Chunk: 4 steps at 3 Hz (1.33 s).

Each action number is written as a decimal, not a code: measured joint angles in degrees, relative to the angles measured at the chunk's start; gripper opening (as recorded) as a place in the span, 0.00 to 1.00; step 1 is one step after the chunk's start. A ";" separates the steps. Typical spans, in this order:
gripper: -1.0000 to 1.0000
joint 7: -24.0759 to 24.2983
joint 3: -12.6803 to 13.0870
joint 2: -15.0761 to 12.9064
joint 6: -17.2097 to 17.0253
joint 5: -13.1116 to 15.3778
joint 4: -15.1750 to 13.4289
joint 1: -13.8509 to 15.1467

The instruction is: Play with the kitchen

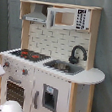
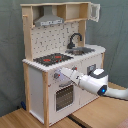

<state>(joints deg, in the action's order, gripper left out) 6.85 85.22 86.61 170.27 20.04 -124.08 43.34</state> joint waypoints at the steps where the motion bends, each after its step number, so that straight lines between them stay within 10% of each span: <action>1: 1.00 4.74 1.98 0.01 2.97 0.00 0.17 2.52; 4: 1.00 14.29 3.23 0.06 13.57 -0.13 3.53 10.72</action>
<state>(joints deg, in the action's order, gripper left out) 21.15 88.46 86.66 183.84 19.91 -120.55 54.06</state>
